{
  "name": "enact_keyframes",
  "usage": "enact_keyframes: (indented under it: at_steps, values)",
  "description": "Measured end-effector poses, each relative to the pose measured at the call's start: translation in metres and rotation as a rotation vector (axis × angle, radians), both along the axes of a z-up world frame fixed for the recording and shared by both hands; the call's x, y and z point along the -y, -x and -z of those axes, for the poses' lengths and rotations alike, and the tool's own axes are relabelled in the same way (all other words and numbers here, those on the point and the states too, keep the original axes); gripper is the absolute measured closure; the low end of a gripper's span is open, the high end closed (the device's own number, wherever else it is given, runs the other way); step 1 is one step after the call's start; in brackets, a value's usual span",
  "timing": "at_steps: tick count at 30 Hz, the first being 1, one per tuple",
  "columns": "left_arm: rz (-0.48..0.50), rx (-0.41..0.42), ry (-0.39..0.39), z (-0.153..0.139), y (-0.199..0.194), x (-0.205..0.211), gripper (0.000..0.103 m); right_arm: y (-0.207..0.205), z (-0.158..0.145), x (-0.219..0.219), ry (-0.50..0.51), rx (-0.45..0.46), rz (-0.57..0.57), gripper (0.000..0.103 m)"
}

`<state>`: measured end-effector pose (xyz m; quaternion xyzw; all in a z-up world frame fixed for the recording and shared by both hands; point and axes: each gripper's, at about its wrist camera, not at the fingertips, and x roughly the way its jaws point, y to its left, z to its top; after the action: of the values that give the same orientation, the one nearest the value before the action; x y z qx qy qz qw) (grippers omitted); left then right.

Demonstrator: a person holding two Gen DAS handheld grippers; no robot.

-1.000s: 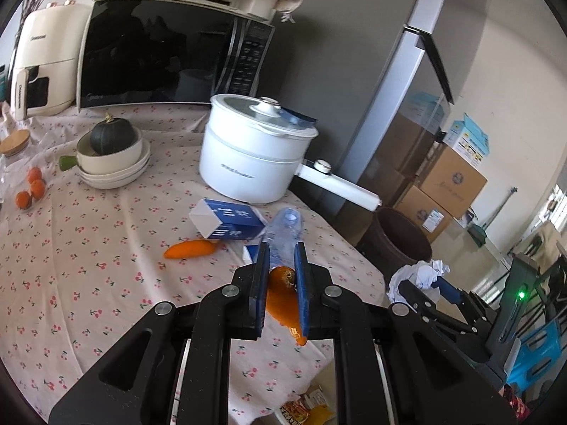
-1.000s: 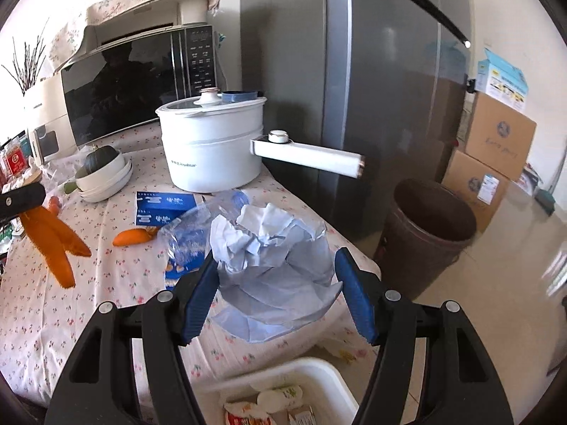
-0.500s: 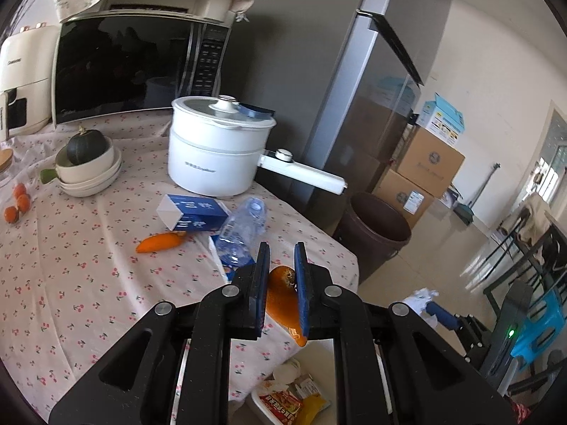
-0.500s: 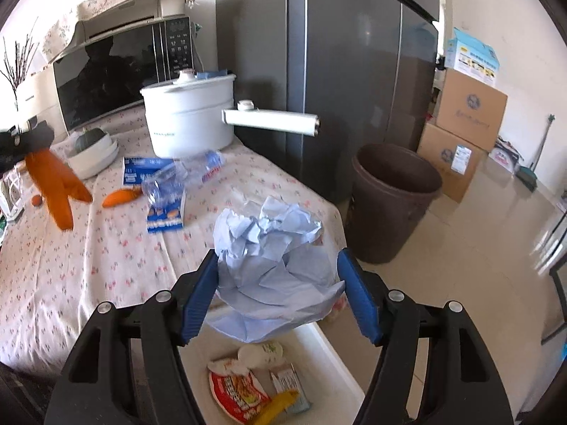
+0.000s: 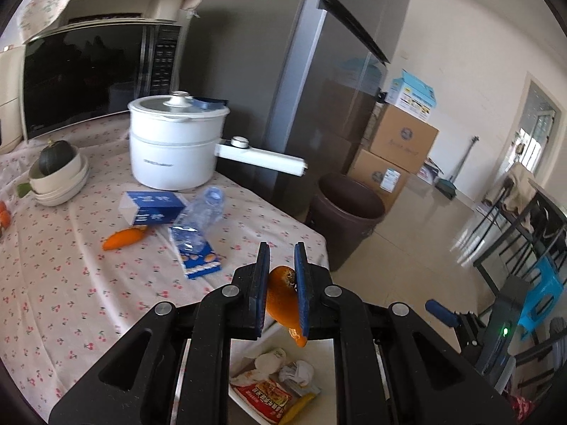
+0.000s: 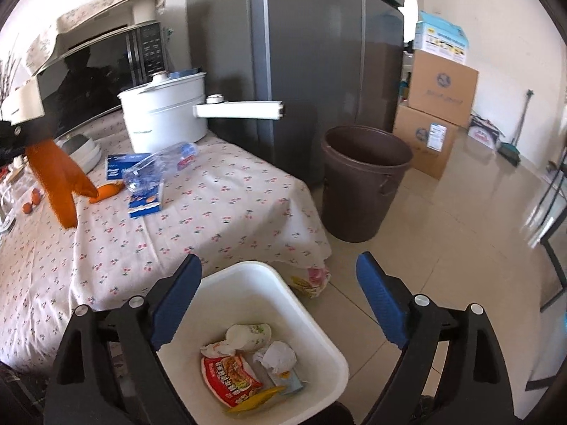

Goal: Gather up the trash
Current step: 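Open the left tool to drop the orange carrot into the bin, then move both open tools from the bin back toward the table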

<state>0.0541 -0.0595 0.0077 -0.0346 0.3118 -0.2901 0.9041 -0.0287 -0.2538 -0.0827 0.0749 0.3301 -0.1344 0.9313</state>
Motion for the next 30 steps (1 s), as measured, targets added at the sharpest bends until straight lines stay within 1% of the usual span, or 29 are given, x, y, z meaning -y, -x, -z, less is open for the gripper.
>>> enact_keyframes:
  at_steps: [8, 9, 13, 20, 22, 23, 26, 27, 29, 30]
  values:
    - [0.081, -0.031, -0.029, 0.015, 0.006, 0.03, 0.09, 0.004, 0.002, 0.025, 0.03, -0.01, 0.121, 0.013]
    - [0.092, -0.035, -0.035, 0.018, 0.007, 0.034, 0.09, 0.004, 0.003, 0.028, 0.031, -0.014, 0.134, 0.012]
    - [0.122, -0.058, -0.053, 0.028, 0.009, 0.044, 0.089, 0.005, 0.006, 0.037, 0.03, -0.025, 0.167, 0.011]
    - [0.171, -0.106, -0.078, 0.044, 0.01, 0.06, 0.088, 0.007, 0.005, 0.042, 0.049, -0.025, 0.191, 0.009]
    - [0.184, -0.117, -0.091, 0.049, 0.011, 0.064, 0.082, 0.008, 0.006, 0.043, 0.049, -0.027, 0.195, 0.009]
    - [0.186, -0.118, -0.098, 0.051, 0.011, 0.066, 0.076, 0.008, 0.006, 0.044, 0.049, -0.028, 0.196, 0.009]
    - [0.189, -0.127, -0.111, 0.054, 0.011, 0.068, 0.071, 0.008, 0.007, 0.045, 0.045, -0.031, 0.197, 0.009]
    - [0.188, -0.13, -0.115, 0.055, 0.011, 0.068, 0.067, 0.008, 0.007, 0.045, 0.043, -0.032, 0.196, 0.009]
    - [0.18, -0.133, -0.119, 0.056, 0.009, 0.068, 0.06, 0.007, 0.007, 0.044, 0.043, -0.033, 0.194, 0.009]
    - [0.176, -0.135, -0.121, 0.057, 0.008, 0.068, 0.059, 0.007, 0.008, 0.044, 0.043, -0.035, 0.193, 0.008]
